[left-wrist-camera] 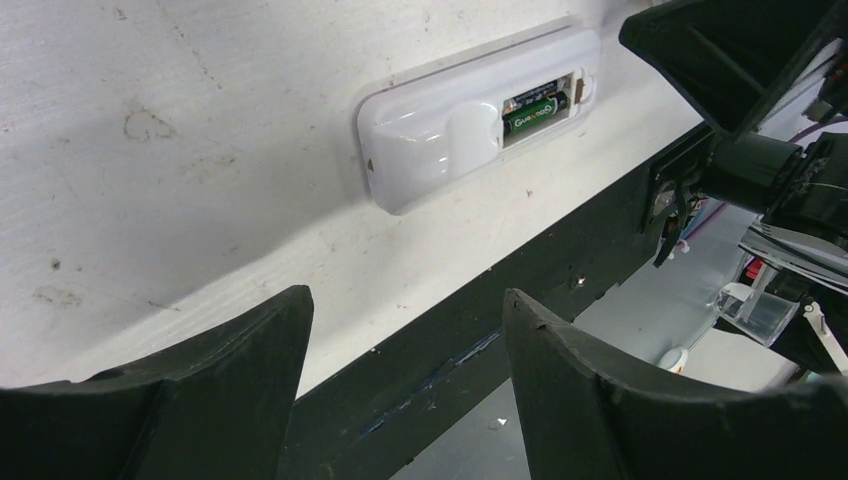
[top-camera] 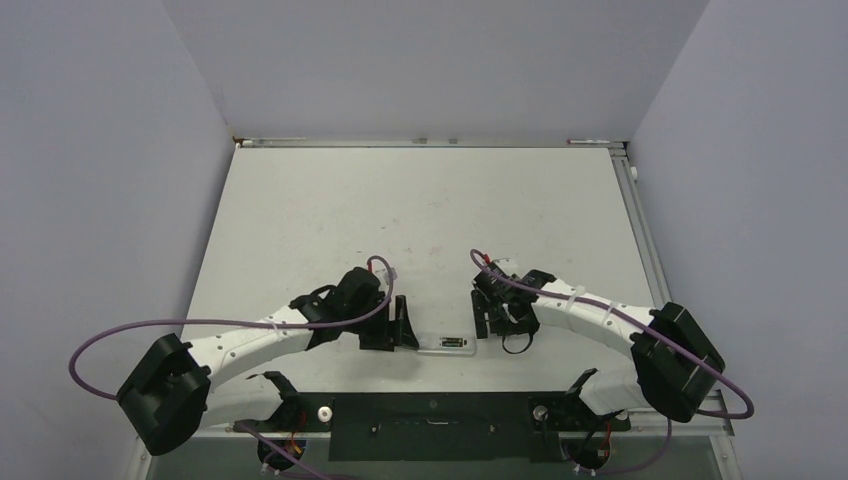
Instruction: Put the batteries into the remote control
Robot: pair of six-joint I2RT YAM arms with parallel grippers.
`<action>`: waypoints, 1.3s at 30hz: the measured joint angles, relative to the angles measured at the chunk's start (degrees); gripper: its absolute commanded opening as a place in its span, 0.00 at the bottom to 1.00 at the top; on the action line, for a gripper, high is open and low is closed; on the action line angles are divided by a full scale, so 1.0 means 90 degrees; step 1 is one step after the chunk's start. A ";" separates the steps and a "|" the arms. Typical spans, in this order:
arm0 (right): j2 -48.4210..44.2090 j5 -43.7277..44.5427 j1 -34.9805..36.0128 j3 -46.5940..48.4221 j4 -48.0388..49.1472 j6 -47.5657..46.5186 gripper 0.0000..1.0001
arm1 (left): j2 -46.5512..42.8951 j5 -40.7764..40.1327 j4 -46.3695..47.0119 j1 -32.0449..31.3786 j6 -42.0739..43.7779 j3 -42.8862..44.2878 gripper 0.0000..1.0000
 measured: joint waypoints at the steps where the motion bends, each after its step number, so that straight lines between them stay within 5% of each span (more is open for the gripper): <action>1: 0.0000 -0.0063 -0.0044 -0.0034 0.0044 -0.0036 0.70 | -0.0066 -0.0002 -0.0022 0.0000 -0.0017 -0.0010 0.67; 39: 0.0000 -0.0401 -0.0032 -0.0452 0.0559 -0.0138 0.41 | -0.0753 -0.0005 -0.0221 0.0114 -0.0126 -0.0255 0.68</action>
